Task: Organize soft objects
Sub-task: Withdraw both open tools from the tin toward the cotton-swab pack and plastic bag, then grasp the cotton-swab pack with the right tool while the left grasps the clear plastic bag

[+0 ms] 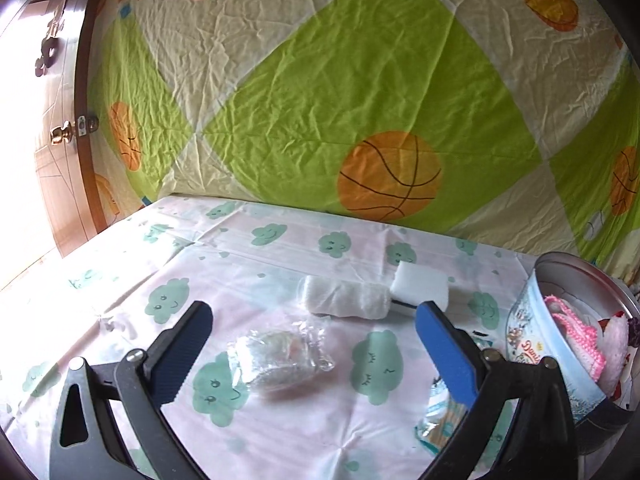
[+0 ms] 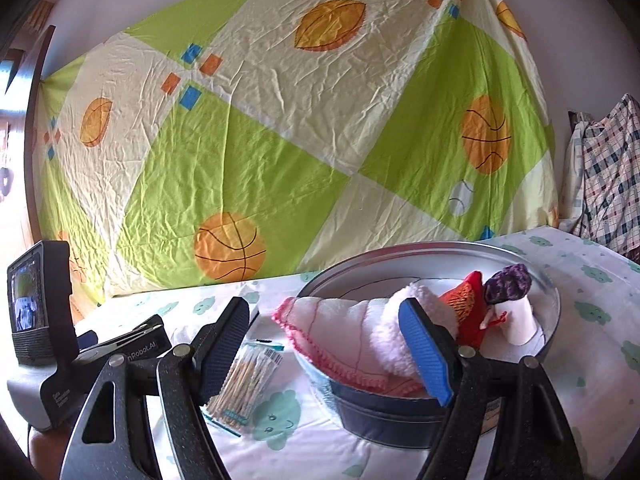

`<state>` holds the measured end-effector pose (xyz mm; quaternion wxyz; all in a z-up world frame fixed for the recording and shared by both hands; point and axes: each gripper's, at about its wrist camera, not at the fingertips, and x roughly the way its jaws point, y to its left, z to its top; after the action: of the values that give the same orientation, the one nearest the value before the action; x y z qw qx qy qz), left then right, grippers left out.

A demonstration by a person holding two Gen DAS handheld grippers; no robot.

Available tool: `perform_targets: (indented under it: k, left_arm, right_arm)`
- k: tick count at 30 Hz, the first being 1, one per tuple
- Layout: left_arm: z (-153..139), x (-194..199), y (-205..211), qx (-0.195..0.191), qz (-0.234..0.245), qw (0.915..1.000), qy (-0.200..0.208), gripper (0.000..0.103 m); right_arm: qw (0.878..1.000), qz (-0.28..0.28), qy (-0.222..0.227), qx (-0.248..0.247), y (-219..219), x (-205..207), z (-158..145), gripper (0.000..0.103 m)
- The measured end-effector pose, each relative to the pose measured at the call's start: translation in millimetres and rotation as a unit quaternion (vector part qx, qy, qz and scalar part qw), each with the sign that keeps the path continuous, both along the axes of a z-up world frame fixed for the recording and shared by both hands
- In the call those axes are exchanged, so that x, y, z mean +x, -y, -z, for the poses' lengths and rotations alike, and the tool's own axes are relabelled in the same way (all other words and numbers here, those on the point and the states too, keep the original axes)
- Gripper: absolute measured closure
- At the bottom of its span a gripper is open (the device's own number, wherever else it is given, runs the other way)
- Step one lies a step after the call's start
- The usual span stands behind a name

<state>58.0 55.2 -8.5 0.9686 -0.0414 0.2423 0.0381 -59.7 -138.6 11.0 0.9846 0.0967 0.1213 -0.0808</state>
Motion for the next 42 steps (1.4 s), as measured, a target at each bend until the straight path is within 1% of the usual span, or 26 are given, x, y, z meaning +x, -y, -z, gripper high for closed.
perform_targets:
  k: [7,11,13,16,19,22,25,27,30,31,33,35,36,37,40,42]
  left_arm:
    - [4.9,16.6,-42.0,-0.012,-0.035,0.999,-0.023,0.0]
    - [8.7,25.0,-61.2,-0.022,-0.048,0.9978,-0.04,0.0]
    - [10.5,28.5,-69.6,-0.027,-0.055,0.9969,-0.049,0.0]
    - [11.8,32.9,-79.0,-0.018,-0.071,0.9957,-0.057,0.0]
    - [13.6,37.6,-88.1,-0.016,-0.081,0.9943,-0.067,0.0]
    - [15.7,41.3,-94.4,-0.019,-0.086,0.993,-0.079,0.0]
    - [16.8,43.6,-94.9,-0.016,-0.085,0.9925,-0.086,0.0]
    - [17.1,44.2,-92.9,-0.014,-0.079,0.9928,-0.088,0.0]
    - [17.1,45.8,-89.4,-0.004,-0.073,0.993,-0.093,0.0]
    - [17.4,46.3,-88.5,-0.001,-0.073,0.9927,-0.095,0.0]
    - [18.7,48.0,-88.1,0.001,-0.074,0.9921,-0.101,0.0]
    - [19.9,49.4,-88.0,-0.002,-0.072,0.9918,-0.106,0.0]
    - [20.6,49.9,-87.5,-0.002,-0.07,0.9917,-0.108,0.0]
    - [21.2,50.4,-86.6,-0.003,-0.066,0.9917,-0.11,0.0]
    - [22.3,51.0,-82.2,-0.008,-0.05,0.9923,-0.113,0.0]
    - [23.0,51.4,-77.7,-0.012,-0.035,0.9924,-0.118,0.0]
  right_arm:
    - [0.999,-0.034,-0.03,-0.012,-35.2,17.4,3.4,0.024]
    - [0.997,-0.054,-0.058,-0.013,-51.8,32.4,6.2,0.024]
    - [0.995,-0.062,-0.076,-0.02,-61.2,41.2,8.9,0.024]
    - [0.99,-0.078,-0.115,-0.031,-73.8,58.4,15.4,0.024]
    - [0.983,-0.087,-0.158,-0.018,-77.4,77.2,24.4,0.024]
    - [0.975,-0.085,-0.203,0.003,-75.8,95.5,36.1,0.024]
    - [0.969,-0.08,-0.231,0.029,-72.9,109.5,44.4,0.024]
    - [0.964,-0.081,-0.249,0.037,-74.6,117.8,50.0,0.024]
    - [0.955,-0.073,-0.283,0.046,-75.6,129.1,59.7,0.032]
    - [0.953,-0.067,-0.291,0.05,-74.7,131.6,61.9,0.033]
    - [0.954,-0.068,-0.288,0.054,-74.7,132.3,60.6,0.041]
    - [0.953,-0.07,-0.29,0.046,-78.0,132.8,59.6,0.042]
    - [0.953,-0.074,-0.291,0.044,-79.1,132.7,59.4,0.045]
    - [0.952,-0.071,-0.293,0.043,-80.2,132.9,59.2,0.051]
    - [0.951,-0.099,-0.289,0.046,-82.6,132.0,57.9,0.064]
    - [0.951,-0.116,-0.283,0.043,-84.3,130.0,57.0,0.067]
